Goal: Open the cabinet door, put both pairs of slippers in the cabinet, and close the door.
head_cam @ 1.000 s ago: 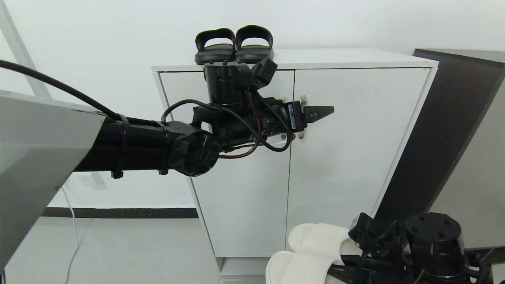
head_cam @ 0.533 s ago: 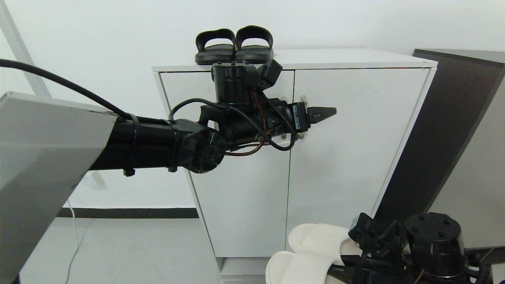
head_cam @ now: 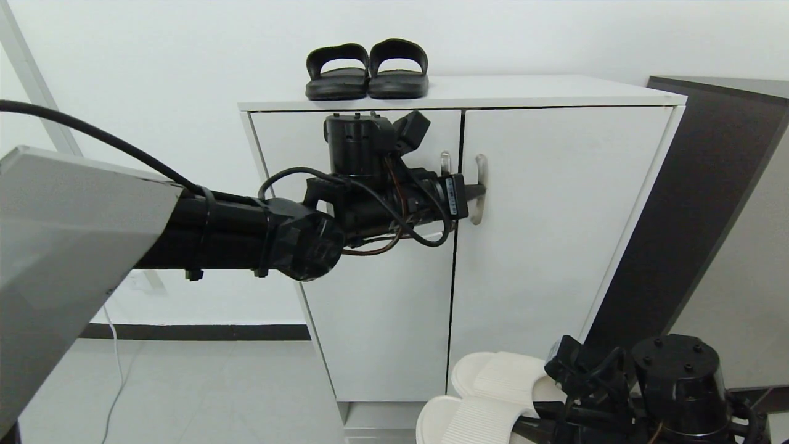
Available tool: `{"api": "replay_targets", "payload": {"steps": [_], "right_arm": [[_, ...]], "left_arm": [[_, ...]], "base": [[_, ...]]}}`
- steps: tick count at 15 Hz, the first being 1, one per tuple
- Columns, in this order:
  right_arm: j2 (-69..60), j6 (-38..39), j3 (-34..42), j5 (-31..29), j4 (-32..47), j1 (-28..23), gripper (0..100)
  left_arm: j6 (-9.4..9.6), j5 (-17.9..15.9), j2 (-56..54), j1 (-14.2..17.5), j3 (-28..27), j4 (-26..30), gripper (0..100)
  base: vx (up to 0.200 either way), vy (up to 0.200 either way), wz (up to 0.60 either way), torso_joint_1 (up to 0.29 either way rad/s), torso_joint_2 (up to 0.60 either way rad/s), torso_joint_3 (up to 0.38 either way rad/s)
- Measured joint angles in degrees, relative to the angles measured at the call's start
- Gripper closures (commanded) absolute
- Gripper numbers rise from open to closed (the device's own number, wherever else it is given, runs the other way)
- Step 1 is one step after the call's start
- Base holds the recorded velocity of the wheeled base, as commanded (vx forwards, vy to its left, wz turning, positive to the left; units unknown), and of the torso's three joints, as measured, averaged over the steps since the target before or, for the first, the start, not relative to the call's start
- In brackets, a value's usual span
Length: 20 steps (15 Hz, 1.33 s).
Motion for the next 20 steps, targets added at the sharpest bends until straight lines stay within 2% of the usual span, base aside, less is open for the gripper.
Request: {"api": "replay_targets", "payload": {"steps": [4,7,10,15,17,20], "right_arm": [[-0.1,0.0,1.3,2.3,-0.7,0.8,100],[0.0,-2.5,5.8,7.0,-8.0,1.9,100],[0.7,-3.6,7.8,7.5,-9.2,2.3,100],[1.0,-4.3,8.5,7.5,-9.3,2.8,100],[1.2,-5.1,8.7,7.5,-9.3,2.8,100],[1.4,-5.8,9.0,7.5,-9.3,2.8,100]], "left_arm": [[0.01,0.0,-3.6,-2.8,7.5,-4.1,100],[0.04,0.0,-6.9,-4.9,11.4,-4.5,100],[0.17,0.9,-10.7,-6.1,15.2,-4.8,100],[-0.27,4.6,-14.4,-5.3,19.4,-5.9,100],[-1.45,4.4,-14.0,-4.3,19.2,-6.6,100],[-3.33,4.3,-11.2,-2.5,16.8,-11.1,100]], "base": [[0.000,0.000,0.00,0.000,0.00,0.000],[0.000,0.000,0.00,0.000,0.00,0.000],[0.000,0.000,0.00,0.000,0.00,0.000],[0.000,0.000,0.00,0.000,0.00,0.000],[0.000,0.000,0.00,0.000,0.00,0.000],[0.000,0.000,0.00,0.000,0.00,0.000]]}}
